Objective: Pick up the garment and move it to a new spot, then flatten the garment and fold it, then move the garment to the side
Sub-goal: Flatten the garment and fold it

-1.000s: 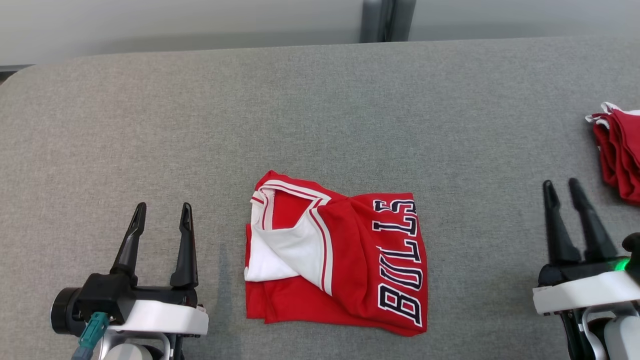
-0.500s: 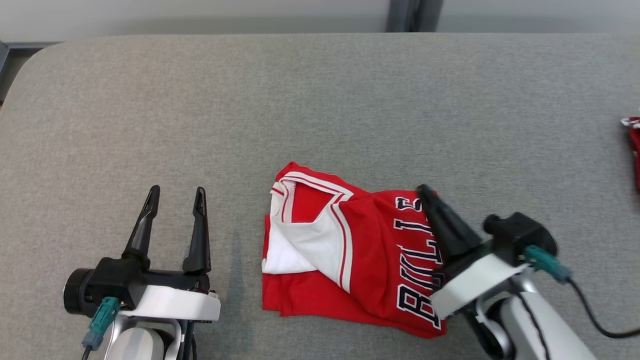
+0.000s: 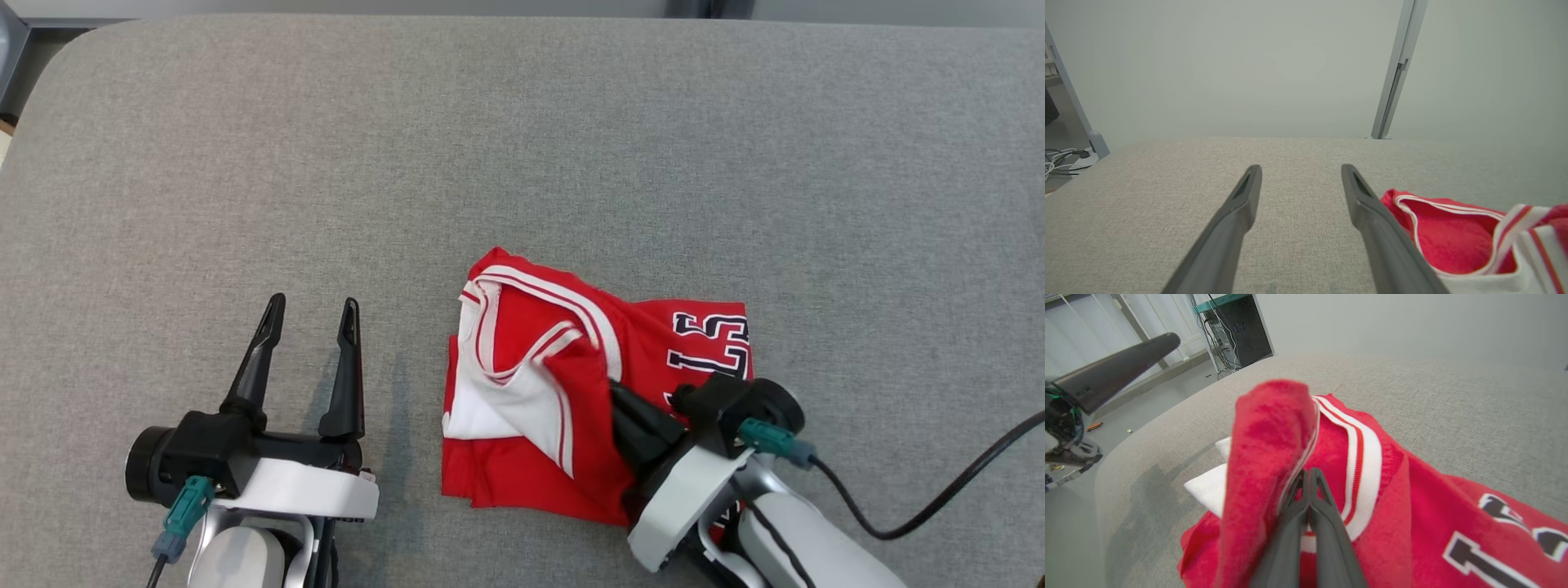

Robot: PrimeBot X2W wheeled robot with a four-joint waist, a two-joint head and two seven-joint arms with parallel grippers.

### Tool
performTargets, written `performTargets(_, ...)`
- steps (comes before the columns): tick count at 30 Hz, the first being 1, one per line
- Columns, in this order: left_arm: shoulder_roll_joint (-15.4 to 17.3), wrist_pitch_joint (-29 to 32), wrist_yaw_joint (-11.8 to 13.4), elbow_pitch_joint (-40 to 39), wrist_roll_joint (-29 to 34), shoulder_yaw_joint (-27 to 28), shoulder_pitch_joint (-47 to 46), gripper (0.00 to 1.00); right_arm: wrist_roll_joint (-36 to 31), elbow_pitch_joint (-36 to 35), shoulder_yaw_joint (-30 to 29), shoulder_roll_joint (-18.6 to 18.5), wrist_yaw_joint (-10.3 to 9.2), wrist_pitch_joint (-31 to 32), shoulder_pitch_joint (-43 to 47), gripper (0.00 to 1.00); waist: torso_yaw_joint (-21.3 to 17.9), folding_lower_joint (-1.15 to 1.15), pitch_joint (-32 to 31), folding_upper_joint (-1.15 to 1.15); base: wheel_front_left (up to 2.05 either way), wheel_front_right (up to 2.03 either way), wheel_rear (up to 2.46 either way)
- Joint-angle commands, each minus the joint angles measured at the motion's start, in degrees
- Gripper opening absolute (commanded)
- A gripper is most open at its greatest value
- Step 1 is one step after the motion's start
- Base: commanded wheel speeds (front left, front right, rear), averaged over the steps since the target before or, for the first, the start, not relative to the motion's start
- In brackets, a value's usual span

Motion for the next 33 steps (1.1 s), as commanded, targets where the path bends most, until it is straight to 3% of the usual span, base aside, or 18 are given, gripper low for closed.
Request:
performTargets(1, 0.15, -0.08, 0.29, 0.09, -0.18, 0.1, -0.77, 1.0, 0.86, -1.27, 1.3, -0.56, 0.01, 0.07, 0.08, 0.0, -0.17, 0.0, 0.02, 0.0, 0.0, 0.0, 0.0)
performTargets(13, 0.12, -0.08, -0.08, 0.12, 0.44, 0.42, -0.97, 1.0, 6.95, -8.07, 8.83, -2.22, 0.01, -0.37, 1.34, 0.0, -0.95, 0.0, 0.2, 0.0, 0.0, 0.0, 0.0)
performTargets(18, 0.11, -0.08, 0.01, 0.07, 0.91, 0.81, -0.6, 1.0, 6.03, -8.45, 0.99, -2.19, 0.01, -4.2, 2.44, 0.0, -1.55, 0.0, -0.46, 0.0, 0.0, 0.0, 0.0)
performTargets(24, 0.37, -0.08, 0.29, -0.65, 1.55, 1.83, -0.06, 1.0, 2.31, -9.21, -15.69, -1.26, 0.01, -6.67, 5.23, 0.0, -2.58, 0.0, -1.52, 0.0, 0.0, 0.0, 0.0)
performTargets(25, 0.51, -0.08, 0.29, -0.76, 1.67, 2.07, 0.03, 1.0, 1.56, -9.38, -18.58, -1.17, 0.01, -6.77, 5.83, 0.17, -2.76, 0.0, -1.76, 0.0, 0.0, 0.0, 0.0)
performTargets(26, 0.66, -0.08, 0.29, -0.82, 1.83, 2.24, 0.13, 1.0, 0.74, -9.63, -21.13, -1.1, 0.01, -6.89, 6.33, 0.48, -2.91, 0.0, -1.99, 0.0, 0.0, 0.0, 0.0)
performTargets(27, 0.8, -0.08, 0.34, -0.97, 1.94, 2.48, 0.2, 1.0, 0.12, -9.85, -23.75, -0.97, 0.01, -7.05, 6.94, 1.0, -3.04, 0.0, -2.18, 0.0, 0.0, 0.0, 0.0)
performTargets(33, 1.4, -0.08, 0.46, -1.39, 2.4, 3.51, 1.32, 1.0, -3.13, -10.44, -34.21, -0.72, 0.01, -7.1, 11.04, 1.0, -3.82, 0.0, -4.09, 0.0, 0.0, 0.0, 0.0)
